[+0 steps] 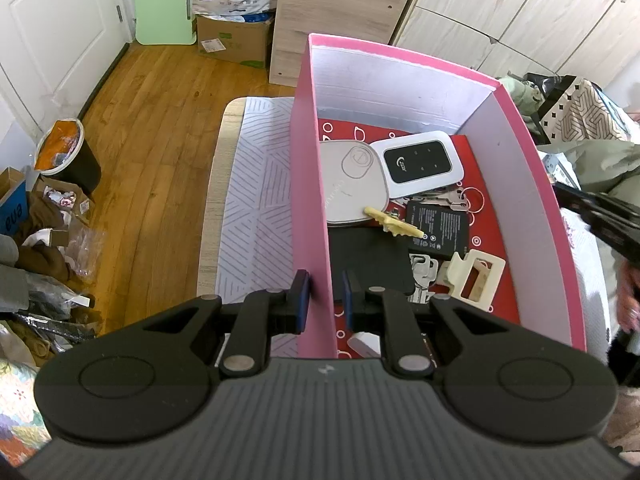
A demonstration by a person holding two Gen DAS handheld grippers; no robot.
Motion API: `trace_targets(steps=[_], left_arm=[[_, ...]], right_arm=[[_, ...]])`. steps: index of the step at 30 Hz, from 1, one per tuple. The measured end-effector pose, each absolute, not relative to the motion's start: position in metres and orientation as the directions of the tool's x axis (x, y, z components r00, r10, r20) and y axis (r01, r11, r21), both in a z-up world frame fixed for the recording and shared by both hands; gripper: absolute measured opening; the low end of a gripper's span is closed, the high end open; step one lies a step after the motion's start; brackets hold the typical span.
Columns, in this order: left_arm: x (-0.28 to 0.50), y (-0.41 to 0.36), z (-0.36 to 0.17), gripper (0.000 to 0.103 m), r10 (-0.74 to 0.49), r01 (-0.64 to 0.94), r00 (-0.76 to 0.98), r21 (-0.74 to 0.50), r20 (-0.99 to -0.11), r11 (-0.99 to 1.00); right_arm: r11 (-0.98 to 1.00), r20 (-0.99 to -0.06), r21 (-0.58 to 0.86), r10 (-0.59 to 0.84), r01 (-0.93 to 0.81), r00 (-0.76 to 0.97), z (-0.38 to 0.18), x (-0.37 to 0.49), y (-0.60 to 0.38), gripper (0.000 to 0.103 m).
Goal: Organize rigid objects
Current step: 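Place the second battery in the pink box and open the right gripper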
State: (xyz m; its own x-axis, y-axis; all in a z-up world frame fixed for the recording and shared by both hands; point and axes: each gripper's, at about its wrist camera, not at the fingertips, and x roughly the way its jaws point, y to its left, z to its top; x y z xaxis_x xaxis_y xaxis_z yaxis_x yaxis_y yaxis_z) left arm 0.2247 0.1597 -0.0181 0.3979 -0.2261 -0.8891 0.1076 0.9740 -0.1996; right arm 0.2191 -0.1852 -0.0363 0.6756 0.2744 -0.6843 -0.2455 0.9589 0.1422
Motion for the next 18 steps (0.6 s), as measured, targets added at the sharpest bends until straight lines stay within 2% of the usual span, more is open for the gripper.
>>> trace_targets(steps=[4, 9, 12, 18], left_arm=[[0.225, 0.159, -0.018, 0.014, -0.226, 0.110, 0.397, -0.198, -0.889, 0.974], [0.224, 0.160, -0.018, 0.014, -0.229, 0.110, 0.400, -0.202, -0.888, 0.973], [0.223, 0.161, -0.017, 0.014, -0.234, 0.110, 0.400, -0.207, -0.886, 0.972], [0.224, 0.160, -0.017, 0.014, -0.234, 0.110, 0.400, -0.207, -0.886, 0.972]], right_arm=[[0.908, -0.617, 0.206, 0.411, -0.366, 0.671, -0.001, 0.192, -0.172, 0.011], [0.787, -0.572, 0.269, 0.594, -0.555, 0.565, 0.029, 0.168, -0.144, 0.011], [0.720, -0.590, 0.286, 0.652, -0.632, 0.476, 0.031, 0.163, -0.125, 0.011], [0.659, -0.680, 0.287, 0.651, -0.695, 0.337, 0.016, 0.163, -0.091, 0.011]])
